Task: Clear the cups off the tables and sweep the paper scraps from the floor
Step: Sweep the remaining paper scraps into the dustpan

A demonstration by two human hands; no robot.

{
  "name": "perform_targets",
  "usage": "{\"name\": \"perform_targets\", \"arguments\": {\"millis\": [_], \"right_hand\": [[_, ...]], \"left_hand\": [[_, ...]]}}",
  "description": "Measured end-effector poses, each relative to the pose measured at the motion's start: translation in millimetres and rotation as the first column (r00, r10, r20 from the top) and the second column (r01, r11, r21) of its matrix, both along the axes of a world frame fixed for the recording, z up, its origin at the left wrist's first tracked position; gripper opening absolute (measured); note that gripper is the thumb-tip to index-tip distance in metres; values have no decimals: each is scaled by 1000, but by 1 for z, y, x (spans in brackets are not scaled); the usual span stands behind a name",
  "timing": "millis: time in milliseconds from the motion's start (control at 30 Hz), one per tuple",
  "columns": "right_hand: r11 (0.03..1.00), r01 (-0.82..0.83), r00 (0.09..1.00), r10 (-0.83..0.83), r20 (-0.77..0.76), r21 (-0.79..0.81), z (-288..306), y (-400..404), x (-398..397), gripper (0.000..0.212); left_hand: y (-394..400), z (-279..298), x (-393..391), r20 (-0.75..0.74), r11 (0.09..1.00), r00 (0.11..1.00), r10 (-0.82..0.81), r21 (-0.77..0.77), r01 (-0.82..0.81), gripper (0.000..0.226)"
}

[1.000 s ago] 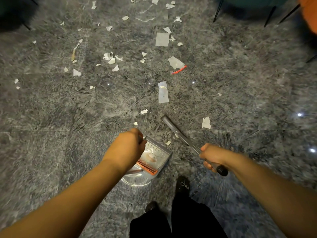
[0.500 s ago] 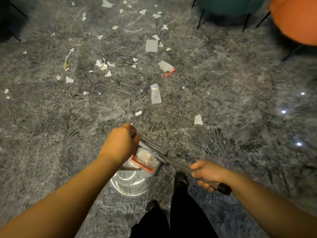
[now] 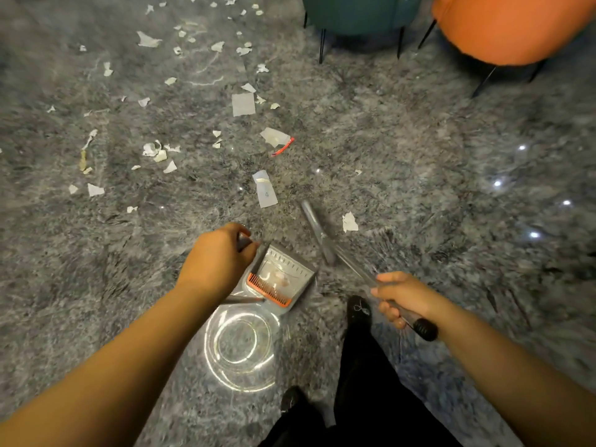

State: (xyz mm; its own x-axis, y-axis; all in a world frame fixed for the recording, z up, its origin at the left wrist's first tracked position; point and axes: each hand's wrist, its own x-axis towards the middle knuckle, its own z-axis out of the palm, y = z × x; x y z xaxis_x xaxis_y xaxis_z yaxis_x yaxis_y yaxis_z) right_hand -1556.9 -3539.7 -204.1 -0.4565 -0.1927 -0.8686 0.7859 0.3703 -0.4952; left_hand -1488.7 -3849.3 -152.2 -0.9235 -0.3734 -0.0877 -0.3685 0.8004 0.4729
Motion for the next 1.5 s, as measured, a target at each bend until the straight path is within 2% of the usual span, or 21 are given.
{"name": "perform_targets", "arguments": {"millis": [133, 333, 567, 700, 733, 833, 1100, 1233, 1367, 1500], "right_hand": [[996, 91, 996, -91, -13, 0, 0, 12, -53, 50], [994, 92, 995, -91, -34, 58, -4, 39, -155, 41], [989, 70, 997, -71, 7, 128, -18, 50, -262, 7], [978, 0, 1000, -5, 25, 207, -35, 46, -305, 3], [972, -36, 999, 29, 32, 232, -39, 43, -312, 2], [952, -158, 987, 148, 58, 263, -52, 33, -318, 21], [921, -356, 934, 343, 104, 157, -54, 11, -297, 36], [936, -350, 923, 338, 184, 35, -44, 9, -299, 36], [921, -390, 904, 386, 184, -15, -30, 3, -295, 34], [900, -435, 887, 435, 152, -37, -13, -15, -283, 19]], "left_hand": [[7, 3, -60, 47, 995, 994, -101, 21, 100, 30], [27, -6, -153, 119, 989, 983, -142, 63, 135, 31], [42, -11, -245, 162, 989, 977, -138, -34, 146, 29], [49, -17, -279, 188, 985, 973, -131, -82, 149, 27], [49, -18, -284, 195, 985, 972, -130, -83, 148, 28], [40, -20, -291, 204, 992, 974, -97, -54, 110, 27], [41, -19, -295, 179, 993, 982, -60, -87, 76, 21], [39, -16, -283, 147, 990, 988, -46, -121, 65, 24], [30, -12, -259, 152, 997, 988, -19, -76, 31, 24], [19, -7, -230, 141, 992, 983, 113, -71, -104, 19]]}}
